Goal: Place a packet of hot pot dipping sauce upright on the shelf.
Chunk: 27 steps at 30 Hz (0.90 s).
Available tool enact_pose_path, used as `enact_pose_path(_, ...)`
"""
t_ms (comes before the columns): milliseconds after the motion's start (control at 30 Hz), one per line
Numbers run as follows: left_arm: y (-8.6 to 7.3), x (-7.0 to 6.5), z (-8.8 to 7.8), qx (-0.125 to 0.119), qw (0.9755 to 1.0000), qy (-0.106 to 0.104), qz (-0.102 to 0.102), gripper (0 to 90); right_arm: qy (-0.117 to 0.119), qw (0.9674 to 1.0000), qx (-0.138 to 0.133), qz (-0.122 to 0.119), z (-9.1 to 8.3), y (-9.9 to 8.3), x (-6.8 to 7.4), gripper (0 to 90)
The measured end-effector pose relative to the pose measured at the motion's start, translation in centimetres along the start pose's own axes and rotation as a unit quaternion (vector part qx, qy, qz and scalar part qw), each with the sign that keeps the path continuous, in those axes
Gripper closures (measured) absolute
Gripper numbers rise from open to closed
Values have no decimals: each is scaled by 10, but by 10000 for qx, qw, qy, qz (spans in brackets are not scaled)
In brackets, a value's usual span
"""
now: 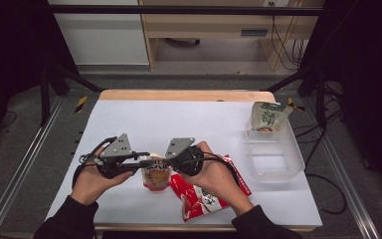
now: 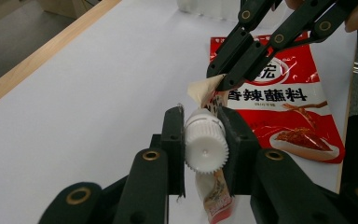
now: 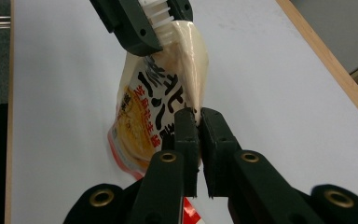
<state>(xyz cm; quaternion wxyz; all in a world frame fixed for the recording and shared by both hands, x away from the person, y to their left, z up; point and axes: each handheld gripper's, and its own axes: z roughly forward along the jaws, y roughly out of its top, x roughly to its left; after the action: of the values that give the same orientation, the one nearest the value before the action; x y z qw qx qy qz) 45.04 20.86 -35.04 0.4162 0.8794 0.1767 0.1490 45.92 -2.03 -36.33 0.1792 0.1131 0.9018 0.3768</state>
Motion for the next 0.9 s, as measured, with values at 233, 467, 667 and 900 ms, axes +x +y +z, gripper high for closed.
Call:
enact_pose_path(233, 5, 1, -3, 99, 9998, -11, 154, 737, 42, 9998, 201, -17, -6, 4, -4, 612)
enact_pose_path(467, 12, 2, -10, 13, 9997, -66, 213, 736, 19, 9964, 740, -403, -6, 20, -8, 369)
enact_pose_path(667, 14, 2, -10, 0, 9996, -120, 247, 736, 70, 9945, 948, -438, -6, 35, -15, 231)
enact_pose_path(900, 14, 0, -10, -48, 9994, -170, 286, 736, 483, 9895, 1199, -642, 1, 47, -18, 368)
